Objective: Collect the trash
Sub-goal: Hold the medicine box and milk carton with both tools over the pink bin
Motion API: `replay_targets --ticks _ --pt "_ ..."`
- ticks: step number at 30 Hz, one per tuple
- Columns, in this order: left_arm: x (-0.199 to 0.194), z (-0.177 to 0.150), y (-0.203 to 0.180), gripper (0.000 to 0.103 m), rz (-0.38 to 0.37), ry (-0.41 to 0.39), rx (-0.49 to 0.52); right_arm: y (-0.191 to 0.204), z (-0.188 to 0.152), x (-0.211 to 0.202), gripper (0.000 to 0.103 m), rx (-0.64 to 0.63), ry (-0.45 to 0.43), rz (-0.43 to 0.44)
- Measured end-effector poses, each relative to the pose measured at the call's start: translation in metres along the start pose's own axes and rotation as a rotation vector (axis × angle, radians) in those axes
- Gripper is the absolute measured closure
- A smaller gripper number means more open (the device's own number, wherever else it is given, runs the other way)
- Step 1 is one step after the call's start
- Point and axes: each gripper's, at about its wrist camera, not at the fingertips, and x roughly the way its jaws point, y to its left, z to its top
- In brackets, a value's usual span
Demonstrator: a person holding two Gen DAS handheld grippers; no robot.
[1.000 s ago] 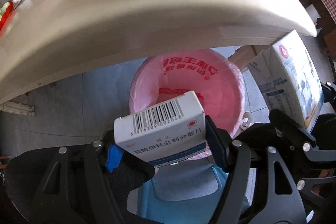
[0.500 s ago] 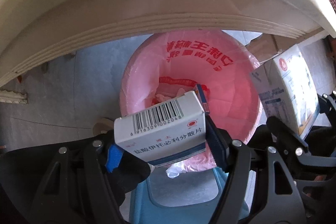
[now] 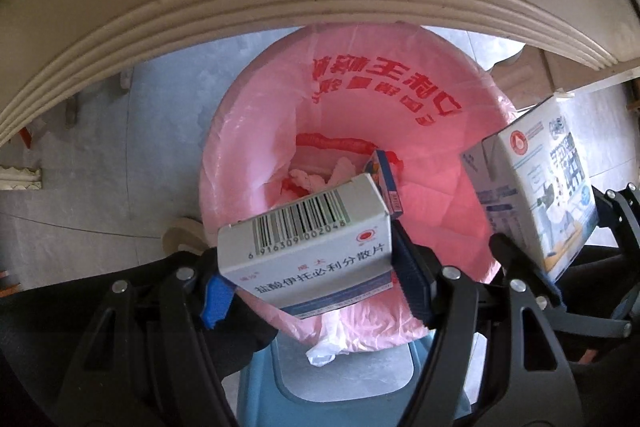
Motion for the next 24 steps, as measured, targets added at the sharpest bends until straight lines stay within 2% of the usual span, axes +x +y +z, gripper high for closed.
replay_targets --ticks 17,24 --pt "0.033 0.013 0.014 0.035 -0.094 0.092 -0.090 0.004 0.011 0.033 0.038 -0.017 0.078 0.055" --pt "0.036 0.015 0.012 0.033 -0.092 0.108 -0.088 0.001 0.013 0.036 0.037 -0.029 0.074 0.086"
